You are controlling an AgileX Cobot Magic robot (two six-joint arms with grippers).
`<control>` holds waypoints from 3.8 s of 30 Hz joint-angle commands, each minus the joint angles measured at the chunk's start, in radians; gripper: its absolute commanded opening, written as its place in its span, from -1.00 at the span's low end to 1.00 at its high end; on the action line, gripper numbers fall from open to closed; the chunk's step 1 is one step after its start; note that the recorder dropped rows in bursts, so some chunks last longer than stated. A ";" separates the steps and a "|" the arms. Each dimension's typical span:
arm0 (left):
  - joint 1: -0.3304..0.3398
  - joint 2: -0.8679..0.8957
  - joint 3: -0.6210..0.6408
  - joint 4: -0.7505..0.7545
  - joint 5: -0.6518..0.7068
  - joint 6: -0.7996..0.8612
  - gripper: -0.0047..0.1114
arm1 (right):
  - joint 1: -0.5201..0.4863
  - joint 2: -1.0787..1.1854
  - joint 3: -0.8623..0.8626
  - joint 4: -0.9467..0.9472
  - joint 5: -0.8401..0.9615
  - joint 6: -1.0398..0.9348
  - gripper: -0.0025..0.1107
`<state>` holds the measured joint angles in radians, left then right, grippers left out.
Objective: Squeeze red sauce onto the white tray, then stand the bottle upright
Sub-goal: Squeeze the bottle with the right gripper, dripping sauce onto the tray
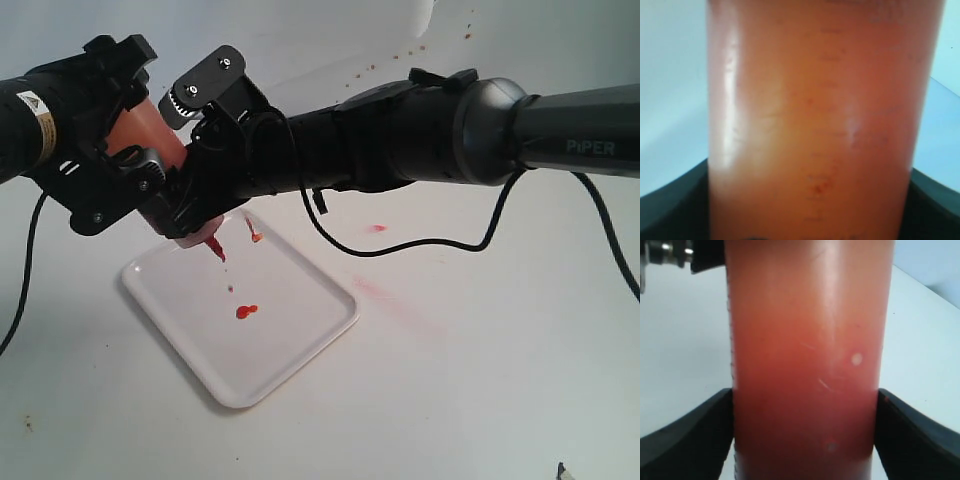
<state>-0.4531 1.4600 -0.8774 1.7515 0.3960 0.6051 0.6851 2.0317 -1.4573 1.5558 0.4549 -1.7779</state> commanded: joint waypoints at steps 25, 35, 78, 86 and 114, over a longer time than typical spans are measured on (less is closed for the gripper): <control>-0.005 -0.006 -0.011 -0.007 0.030 0.006 -0.92 | 0.003 0.000 -0.005 -0.150 -0.077 0.093 0.90; -0.005 -0.006 -0.011 -0.007 0.028 0.031 -0.92 | 0.003 0.000 -0.005 -0.150 -0.050 0.071 0.90; -0.005 -0.006 -0.011 -0.007 0.024 0.032 -0.92 | 0.005 0.053 -0.005 0.189 -0.006 -0.315 -0.96; -0.005 -0.006 -0.011 -0.007 0.024 0.032 -0.92 | 0.003 0.053 -0.005 0.189 -0.006 -0.314 -0.95; -0.005 -0.006 -0.011 -0.007 0.024 0.026 -0.92 | 0.003 -0.089 -0.005 -0.433 -0.043 0.250 0.90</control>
<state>-0.4531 1.4600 -0.8774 1.7434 0.4018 0.6457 0.6879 1.9692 -1.4588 1.2528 0.3914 -1.6344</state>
